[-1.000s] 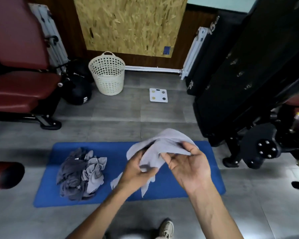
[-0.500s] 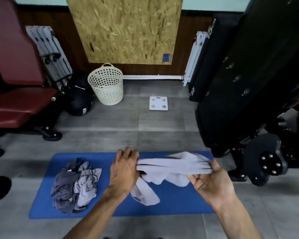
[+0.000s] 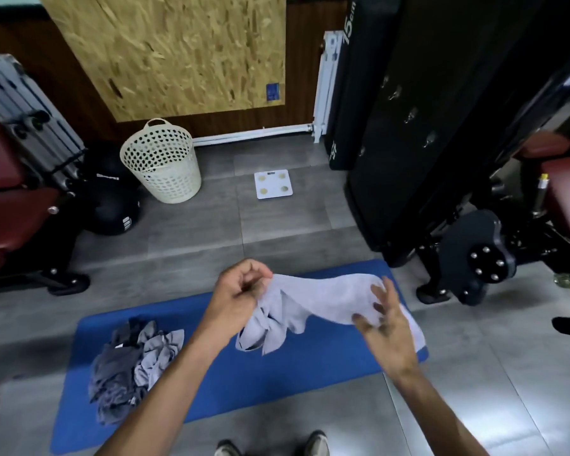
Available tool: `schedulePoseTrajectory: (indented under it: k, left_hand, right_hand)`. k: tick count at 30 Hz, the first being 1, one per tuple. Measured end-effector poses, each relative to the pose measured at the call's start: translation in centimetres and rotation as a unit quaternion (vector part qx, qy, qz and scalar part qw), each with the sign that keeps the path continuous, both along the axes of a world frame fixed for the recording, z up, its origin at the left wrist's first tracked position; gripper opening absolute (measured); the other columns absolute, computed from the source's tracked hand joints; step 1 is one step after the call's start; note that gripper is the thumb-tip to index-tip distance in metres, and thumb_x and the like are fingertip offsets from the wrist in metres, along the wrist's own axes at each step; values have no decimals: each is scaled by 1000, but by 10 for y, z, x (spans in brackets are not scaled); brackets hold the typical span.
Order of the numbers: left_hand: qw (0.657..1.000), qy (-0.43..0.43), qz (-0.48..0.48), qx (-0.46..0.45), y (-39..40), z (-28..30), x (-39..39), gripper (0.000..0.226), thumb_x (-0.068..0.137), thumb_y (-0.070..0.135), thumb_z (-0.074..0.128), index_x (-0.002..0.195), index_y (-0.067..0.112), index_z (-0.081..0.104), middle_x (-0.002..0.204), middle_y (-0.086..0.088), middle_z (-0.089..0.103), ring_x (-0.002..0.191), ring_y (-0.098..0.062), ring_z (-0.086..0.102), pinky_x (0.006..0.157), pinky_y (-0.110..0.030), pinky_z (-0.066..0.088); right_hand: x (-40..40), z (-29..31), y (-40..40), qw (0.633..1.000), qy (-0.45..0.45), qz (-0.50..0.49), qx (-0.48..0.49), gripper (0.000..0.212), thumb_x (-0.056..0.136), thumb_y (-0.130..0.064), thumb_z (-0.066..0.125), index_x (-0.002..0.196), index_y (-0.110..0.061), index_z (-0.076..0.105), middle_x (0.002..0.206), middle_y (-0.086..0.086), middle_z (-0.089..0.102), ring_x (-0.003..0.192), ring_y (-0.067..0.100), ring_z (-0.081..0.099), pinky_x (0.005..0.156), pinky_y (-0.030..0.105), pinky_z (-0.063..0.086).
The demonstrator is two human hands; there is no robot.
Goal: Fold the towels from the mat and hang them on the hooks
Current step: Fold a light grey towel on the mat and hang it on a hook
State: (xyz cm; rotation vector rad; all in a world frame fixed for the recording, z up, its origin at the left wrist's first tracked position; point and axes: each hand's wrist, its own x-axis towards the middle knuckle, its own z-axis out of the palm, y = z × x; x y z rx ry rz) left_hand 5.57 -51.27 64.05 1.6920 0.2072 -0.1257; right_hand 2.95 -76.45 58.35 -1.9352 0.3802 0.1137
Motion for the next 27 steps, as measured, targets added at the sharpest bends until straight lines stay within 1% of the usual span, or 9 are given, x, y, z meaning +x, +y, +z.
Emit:
schedulePoseTrajectory:
  k: [3,4,6,9,14,17,20,24,27]
  left_hand:
    - [996,-6,-90,-18,-1,17,-3,35,89,-17,40,76,13,53,64,5,50,58,-7,37,55,-14,32]
    - [993,-5,-115,-24,-3,23,-5,34,90,-16,39,77,12,53,62,8,48,57,-6,35,55,-13,31]
    - [991,1,-124,-51,5,35,-9,28,90,-11,41,78,11,53,62,11,47,57,-4,36,55,-13,32]
    - [992,-12,-72,-104,30,49,-10,13,73,1,44,76,9,54,64,8,51,60,-3,43,57,-13,37]
    - [996,-24,-85,6,100,18,-21,34,68,-6,60,98,9,57,69,-2,45,61,-11,39,55,-20,33]
    - [983,11,-65,169,134,-26,-41,23,71,-1,65,79,19,59,59,10,42,56,-7,37,53,-24,34]
    - [956,50,3,290,163,-69,-71,8,63,12,57,63,10,50,54,0,45,54,-13,41,52,-31,36]
    - [952,150,121,239,202,-116,-109,21,67,8,59,53,23,54,54,8,53,61,-14,52,60,-28,40]
    - [940,172,125,268,225,-127,-125,33,78,-2,64,67,29,64,76,-2,71,82,-24,67,73,-32,49]
  right_hand:
    - [-4,-7,38,982,-7,175,-66,78,84,-22,72,148,-38,30,141,-23,43,125,-3,42,98,21,42]
    - [-1,-8,49,976,-16,210,-61,59,86,-30,70,139,-36,44,131,-23,51,117,-4,47,94,22,43]
    - [6,5,79,971,-30,235,-43,16,89,-39,64,95,-24,62,90,-10,64,80,4,55,72,31,47]
    - [17,28,108,974,-30,219,48,36,94,-26,64,66,-13,43,57,-7,40,57,6,35,52,24,32]
    - [26,72,139,974,-47,186,119,42,93,-18,65,65,-7,36,62,4,29,59,15,26,48,21,24]
    - [23,94,157,967,-37,217,125,45,90,-14,64,64,-5,28,63,7,26,60,21,24,50,27,23]
    - [16,115,174,962,-38,223,153,46,87,-10,64,63,-9,24,65,14,20,63,26,21,54,32,20]
    - [19,131,179,952,-53,207,221,48,87,-2,63,57,-16,27,54,4,25,52,12,25,48,25,22]
    - [22,127,177,960,-74,229,143,44,89,-4,62,59,-9,31,52,-5,31,50,5,31,48,15,29]
